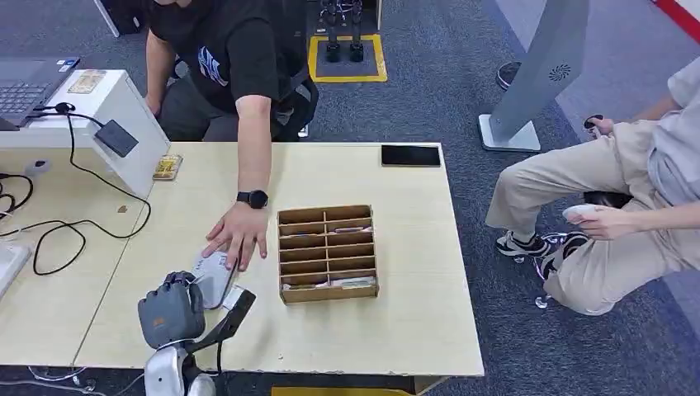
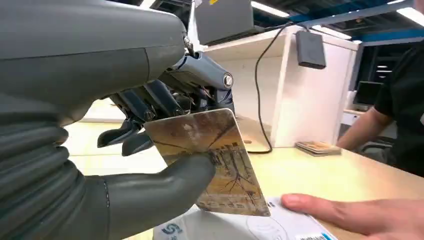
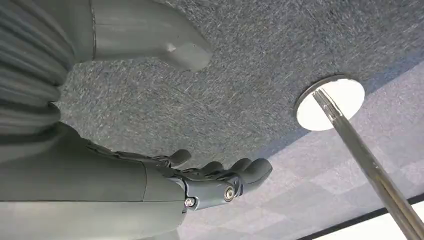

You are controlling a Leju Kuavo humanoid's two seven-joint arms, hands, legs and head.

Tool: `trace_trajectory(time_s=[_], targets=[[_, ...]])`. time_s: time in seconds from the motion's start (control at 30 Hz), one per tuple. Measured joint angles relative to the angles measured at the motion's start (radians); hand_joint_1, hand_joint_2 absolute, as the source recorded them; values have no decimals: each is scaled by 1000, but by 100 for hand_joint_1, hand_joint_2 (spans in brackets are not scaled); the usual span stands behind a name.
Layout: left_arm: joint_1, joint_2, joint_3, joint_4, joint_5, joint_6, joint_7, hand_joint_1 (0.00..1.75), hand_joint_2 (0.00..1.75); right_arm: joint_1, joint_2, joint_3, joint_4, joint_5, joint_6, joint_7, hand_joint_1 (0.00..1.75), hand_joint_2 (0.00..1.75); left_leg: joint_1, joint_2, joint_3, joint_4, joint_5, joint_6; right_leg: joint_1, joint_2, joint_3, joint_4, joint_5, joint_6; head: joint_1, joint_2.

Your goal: Pass the card to the sensor for recognition and then transmit it.

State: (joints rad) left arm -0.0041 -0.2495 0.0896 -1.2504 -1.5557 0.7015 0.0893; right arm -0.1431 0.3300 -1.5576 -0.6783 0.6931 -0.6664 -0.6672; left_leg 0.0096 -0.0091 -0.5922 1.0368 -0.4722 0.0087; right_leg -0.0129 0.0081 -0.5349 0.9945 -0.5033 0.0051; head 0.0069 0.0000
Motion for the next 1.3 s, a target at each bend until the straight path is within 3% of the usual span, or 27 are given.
trace_trajectory(time_s=[0.2, 1.07, 1.3], targets=[[-15, 35, -69, 68, 36, 2, 43, 175, 175, 0, 0, 0, 0, 10, 0, -3, 0, 175, 0, 0, 1, 0, 0, 0, 0, -1, 1, 0, 0, 0, 0, 0], [-53, 53, -103, 195, 48, 2, -4, 175, 175, -1, 0, 0, 0, 8, 0, -11, 0, 175, 0, -1, 4, 0, 0, 0, 0, -2, 5, 0, 0, 0, 0, 0], [-59, 54, -103, 207, 102, 2, -26, 175, 175, -1, 1, 0, 1, 8, 0, -11, 0, 175, 0, -1, 6, 0, 0, 0, 0, -2, 7, 0, 0, 0, 0, 0]])
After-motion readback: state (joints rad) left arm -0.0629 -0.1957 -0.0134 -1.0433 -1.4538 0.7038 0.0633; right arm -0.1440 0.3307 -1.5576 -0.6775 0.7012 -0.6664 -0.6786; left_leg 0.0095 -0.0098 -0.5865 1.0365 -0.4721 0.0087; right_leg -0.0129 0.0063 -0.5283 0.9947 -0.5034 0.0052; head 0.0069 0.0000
